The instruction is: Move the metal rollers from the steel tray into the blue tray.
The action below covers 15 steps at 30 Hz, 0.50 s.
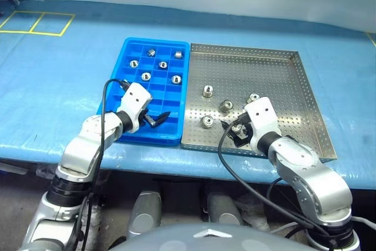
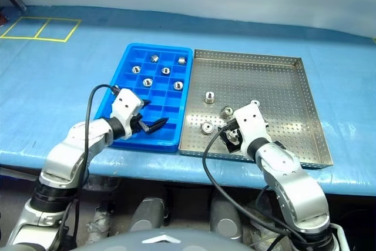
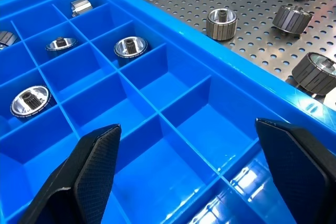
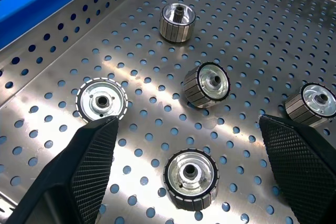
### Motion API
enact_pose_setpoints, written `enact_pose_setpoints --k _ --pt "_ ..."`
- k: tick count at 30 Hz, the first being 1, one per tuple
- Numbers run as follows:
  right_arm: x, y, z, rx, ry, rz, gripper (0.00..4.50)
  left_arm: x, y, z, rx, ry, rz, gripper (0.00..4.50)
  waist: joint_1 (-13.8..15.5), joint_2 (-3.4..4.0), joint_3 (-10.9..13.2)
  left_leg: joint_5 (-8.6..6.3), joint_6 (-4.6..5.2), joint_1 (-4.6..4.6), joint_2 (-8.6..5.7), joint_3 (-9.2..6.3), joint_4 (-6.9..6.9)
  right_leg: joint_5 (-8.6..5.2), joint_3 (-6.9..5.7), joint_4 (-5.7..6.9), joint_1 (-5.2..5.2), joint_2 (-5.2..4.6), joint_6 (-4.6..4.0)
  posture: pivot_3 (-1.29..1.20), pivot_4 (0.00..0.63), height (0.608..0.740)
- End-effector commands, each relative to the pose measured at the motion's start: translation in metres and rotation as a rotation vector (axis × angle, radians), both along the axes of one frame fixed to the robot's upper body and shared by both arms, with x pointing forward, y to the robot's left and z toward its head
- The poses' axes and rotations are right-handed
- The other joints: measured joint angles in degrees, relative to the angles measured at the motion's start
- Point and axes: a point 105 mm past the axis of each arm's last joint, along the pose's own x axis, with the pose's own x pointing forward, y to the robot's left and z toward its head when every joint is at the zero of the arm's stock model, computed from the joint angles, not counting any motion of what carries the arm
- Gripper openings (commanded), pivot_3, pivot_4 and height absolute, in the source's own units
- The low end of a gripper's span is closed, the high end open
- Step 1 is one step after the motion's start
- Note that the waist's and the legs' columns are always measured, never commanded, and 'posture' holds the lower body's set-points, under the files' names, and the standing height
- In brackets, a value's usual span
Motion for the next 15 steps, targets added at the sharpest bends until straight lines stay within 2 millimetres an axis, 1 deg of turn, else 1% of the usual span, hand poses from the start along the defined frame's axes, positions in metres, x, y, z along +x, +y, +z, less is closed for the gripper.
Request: enact_pose_setpoints --k 1,6,15 --pt "-0.001 0.001 0.01 0.003 -0.053 -0.004 4.5 0.005 -0.01 0.017 0.002 -0.073 -0.052 4.47 0.03 0.0 0.0 0.0 0.0 0.0 0.0 0.0 0.01 0.0 0.0 0.0 0.01 0.0 0.0 -0.01 0.15 0.74" --pt "-0.002 0.001 0.01 0.007 -0.058 -0.015 4.5 0.012 -0.018 0.026 0.0 -0.097 -0.093 4.47 -0.28 0.0 0.0 0.0 0.0 0.01 -0.01 0.0 0.03 0.01 0.01 0.0 0.02 0.01 0.02 -0.03 0.15 0.74" --pt "-0.004 -0.001 0.009 0.013 -0.064 -0.042 4.5 0.018 -0.028 0.03 0.001 -0.113 -0.143 4.47 -1.11 0.0 0.0 0.0 0.01 0.01 -0.01 0.01 0.04 0.01 0.03 0.01 0.02 0.01 0.02 -0.07 0.15 0.74"
